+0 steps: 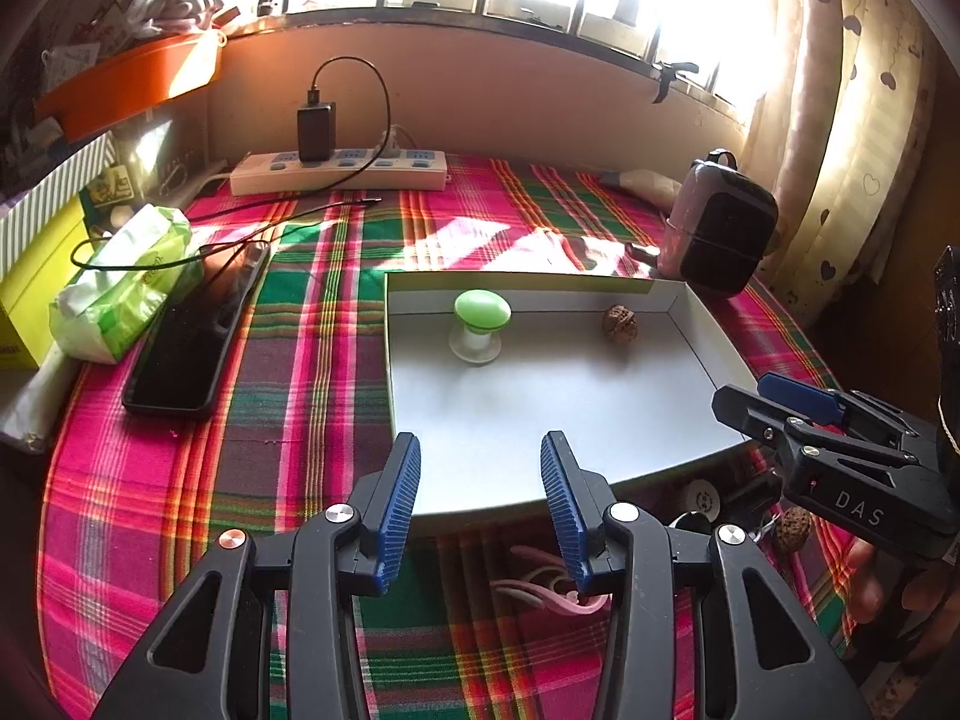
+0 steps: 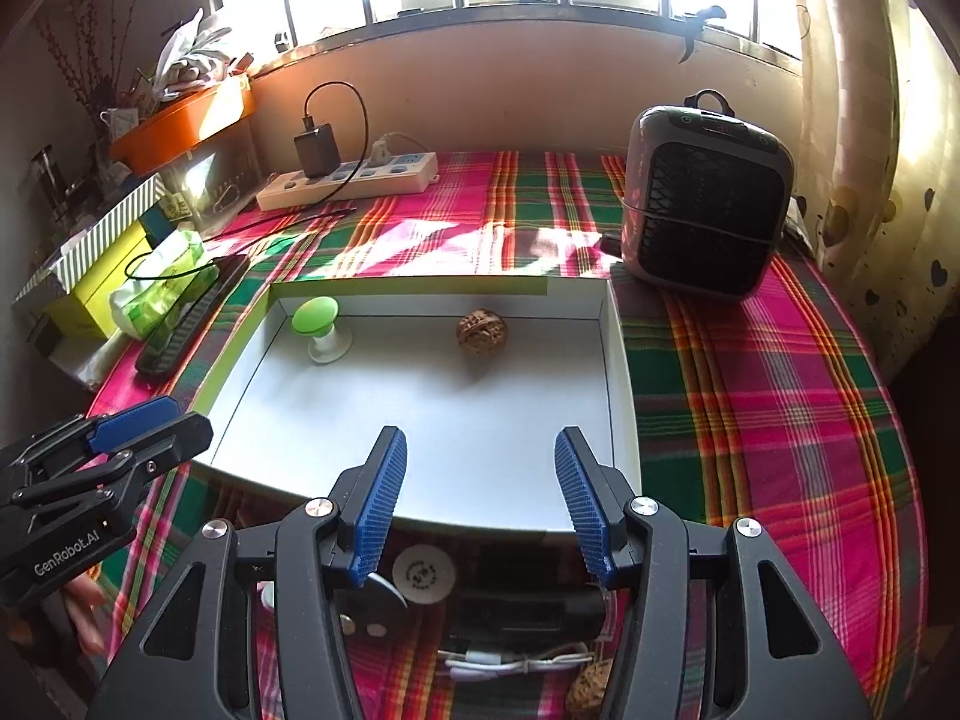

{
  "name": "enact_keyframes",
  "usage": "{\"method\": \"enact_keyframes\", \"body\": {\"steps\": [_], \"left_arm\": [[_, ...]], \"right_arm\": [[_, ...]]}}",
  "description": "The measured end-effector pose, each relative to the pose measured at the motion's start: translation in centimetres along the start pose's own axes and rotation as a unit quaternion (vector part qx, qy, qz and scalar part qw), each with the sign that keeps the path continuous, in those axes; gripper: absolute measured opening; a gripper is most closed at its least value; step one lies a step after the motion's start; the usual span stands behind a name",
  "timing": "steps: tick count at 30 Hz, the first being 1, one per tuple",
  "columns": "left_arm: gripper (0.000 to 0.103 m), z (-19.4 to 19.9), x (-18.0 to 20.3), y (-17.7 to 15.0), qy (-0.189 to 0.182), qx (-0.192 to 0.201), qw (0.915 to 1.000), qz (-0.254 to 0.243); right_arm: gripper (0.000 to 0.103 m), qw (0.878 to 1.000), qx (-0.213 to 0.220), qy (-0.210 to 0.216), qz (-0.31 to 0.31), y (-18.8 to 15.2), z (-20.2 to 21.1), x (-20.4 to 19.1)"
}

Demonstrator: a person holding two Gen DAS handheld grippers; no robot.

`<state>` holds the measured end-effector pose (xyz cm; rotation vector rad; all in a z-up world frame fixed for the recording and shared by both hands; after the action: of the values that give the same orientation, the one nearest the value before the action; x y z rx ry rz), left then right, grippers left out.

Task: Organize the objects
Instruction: 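Withdraw both open tools from the box back toward the remaining objects, then grasp the second, spiky walnut with the right tool while the left tool approaches the pink clip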

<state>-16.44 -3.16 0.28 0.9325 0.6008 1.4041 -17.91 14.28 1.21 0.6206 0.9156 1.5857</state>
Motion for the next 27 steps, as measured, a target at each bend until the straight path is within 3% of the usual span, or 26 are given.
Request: {"method": "enact_keyframes", "body": {"steps": [12, 27], "left_arm": [[0.04, 2.5, -0.3, -2.7, -0.009, -0.004, 0.9999, 0.01], [0.04, 3.0, -0.6, -5.7, -0.014, -0.022, 0.9994, 0.021]], "right_arm": [[0.053, 0.999, 0.027, -0.028, 0.006, -2.9, 4.2, 1.4], [0.053, 0.997, 0.012, -0.073, -0.022, -7.9, 7.3, 5.1]]}}
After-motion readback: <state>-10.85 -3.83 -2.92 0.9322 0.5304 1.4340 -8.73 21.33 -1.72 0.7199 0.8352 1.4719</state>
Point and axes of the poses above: each gripper's, at about its wrist camera, not at the fingertips, and z roughly against the way its jaws point, x to its right, y to its top, the point moved 7 cm from there along -z, roughly the way its jaws point, and after that the axes turned 14 degrees about x, right-handed, at the moved point
